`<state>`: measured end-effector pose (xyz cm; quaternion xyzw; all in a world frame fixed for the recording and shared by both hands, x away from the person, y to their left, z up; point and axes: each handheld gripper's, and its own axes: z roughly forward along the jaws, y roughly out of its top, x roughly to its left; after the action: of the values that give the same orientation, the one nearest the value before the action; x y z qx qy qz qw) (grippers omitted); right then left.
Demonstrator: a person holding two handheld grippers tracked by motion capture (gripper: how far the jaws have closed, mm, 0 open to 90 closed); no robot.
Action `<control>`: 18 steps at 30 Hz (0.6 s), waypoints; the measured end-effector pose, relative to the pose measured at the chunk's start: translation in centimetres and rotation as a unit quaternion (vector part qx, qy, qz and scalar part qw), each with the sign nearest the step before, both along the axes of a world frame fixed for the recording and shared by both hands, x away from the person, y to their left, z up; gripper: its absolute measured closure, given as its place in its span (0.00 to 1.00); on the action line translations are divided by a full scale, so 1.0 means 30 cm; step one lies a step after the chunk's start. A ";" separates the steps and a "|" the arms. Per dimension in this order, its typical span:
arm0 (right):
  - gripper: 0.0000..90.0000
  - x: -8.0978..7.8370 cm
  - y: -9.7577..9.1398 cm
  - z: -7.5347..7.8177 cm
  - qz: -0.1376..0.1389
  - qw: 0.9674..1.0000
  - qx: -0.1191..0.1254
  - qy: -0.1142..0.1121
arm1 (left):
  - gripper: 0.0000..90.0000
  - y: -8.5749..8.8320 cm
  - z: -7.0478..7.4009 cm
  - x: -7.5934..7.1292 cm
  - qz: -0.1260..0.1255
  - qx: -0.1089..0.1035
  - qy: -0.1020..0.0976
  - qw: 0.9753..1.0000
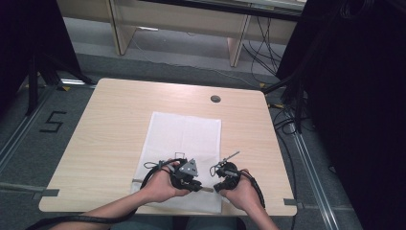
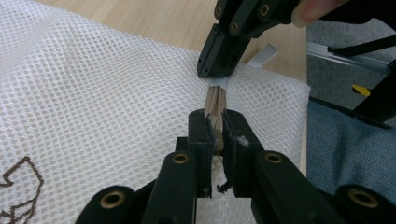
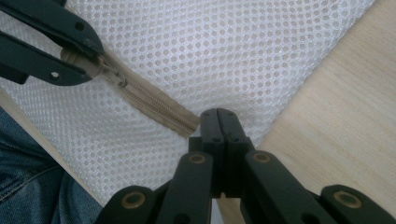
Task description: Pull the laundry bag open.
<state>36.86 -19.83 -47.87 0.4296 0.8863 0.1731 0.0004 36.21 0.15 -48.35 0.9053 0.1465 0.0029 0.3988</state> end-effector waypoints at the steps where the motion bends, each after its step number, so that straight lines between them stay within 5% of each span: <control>1: 1.00 0.000 0.000 0.000 0.000 1.000 0.000 0.000 | 0.91 0.000 0.000 0.000 0.000 0.000 0.000 1.000; 18: 1.00 0.000 0.002 0.001 -0.007 1.000 -0.002 0.002 | 0.91 0.030 0.018 0.006 -0.002 -0.001 0.001 1.000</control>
<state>36.84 -19.77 -47.84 0.4360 0.8836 0.1707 0.0008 36.40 1.06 -47.81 0.9051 0.1455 0.0014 0.3995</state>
